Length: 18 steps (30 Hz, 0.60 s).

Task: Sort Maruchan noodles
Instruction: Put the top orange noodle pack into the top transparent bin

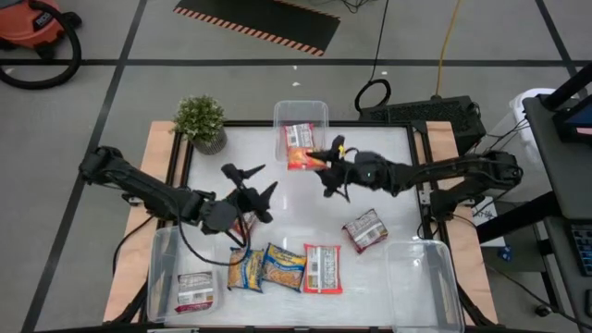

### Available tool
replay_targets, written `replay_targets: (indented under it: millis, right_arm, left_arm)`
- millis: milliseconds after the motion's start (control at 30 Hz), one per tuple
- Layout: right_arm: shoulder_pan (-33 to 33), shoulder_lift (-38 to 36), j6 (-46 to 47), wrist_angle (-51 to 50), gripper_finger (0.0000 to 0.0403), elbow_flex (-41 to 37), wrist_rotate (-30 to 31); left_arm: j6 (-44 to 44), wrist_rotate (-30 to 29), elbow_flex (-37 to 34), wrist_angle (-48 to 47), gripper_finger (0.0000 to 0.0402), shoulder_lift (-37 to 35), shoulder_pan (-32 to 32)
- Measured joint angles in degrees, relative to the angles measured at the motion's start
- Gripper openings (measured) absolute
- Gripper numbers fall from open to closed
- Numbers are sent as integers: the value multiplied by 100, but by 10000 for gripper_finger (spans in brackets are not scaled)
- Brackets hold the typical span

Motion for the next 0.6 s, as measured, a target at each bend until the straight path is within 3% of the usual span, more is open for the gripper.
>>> replay_targets:
  millis: [167,300,433,600]
  right_arm:
    - [-707,2,21,132,127,275,-821]
    - [-1074,86,382,102,128,702,-1091]
    - [-1291,355,624,-60,128,1350,-1396]
    - [-1558,879,500,-1037,128,2281,-1661]
  left_arm:
    - [-899,673,0,-913,280,-151,235]
    - [-1098,1132,-2,-1159,280,-131,432]
    - [-1203,1202,-2,-1178,280,-119,603]
    - [-1227,1209,-2,-1284,280,-120,631]
